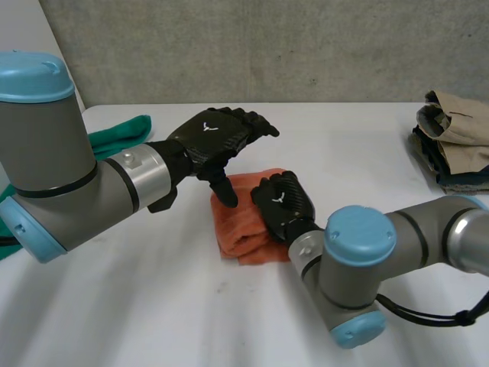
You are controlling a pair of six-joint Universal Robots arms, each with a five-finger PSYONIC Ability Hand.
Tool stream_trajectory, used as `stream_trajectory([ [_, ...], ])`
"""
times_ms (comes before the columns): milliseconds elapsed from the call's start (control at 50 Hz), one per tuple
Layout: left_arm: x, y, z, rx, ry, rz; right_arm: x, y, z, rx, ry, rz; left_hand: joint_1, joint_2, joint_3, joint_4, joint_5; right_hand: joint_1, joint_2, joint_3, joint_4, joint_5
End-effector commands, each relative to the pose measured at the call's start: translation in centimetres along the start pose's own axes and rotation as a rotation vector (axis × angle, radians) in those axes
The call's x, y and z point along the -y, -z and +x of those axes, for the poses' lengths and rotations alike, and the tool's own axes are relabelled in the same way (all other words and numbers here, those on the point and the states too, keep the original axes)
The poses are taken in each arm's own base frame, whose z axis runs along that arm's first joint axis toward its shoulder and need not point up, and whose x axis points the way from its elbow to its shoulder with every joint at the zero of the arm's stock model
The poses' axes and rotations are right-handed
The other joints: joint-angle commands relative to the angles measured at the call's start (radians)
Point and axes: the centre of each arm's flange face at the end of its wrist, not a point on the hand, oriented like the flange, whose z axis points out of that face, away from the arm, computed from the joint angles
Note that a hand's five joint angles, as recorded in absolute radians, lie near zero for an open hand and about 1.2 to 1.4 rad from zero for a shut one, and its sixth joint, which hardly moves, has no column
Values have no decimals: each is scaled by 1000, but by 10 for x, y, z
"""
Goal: Fold the laundry.
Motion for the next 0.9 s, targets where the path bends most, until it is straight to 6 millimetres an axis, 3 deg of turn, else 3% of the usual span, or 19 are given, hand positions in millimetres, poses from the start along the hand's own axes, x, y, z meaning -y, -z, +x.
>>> stream_trajectory([
  [20,-2,1,0,4,3,-7,-13,20,5,123,-35,-134,14,22,13,21,10,-160,-208,-213,-216,-219],
  [220,-4,2,1,2,9,-14,-12,25,13,133,-116,-133,14,22,13,21,10,-231,-279,-283,-287,-290],
  [900,-5,2,1,1,12,-17,-18,-8,9,108,-95,-84,11,19,10,18,7,-17,-65,-69,-73,-76],
])
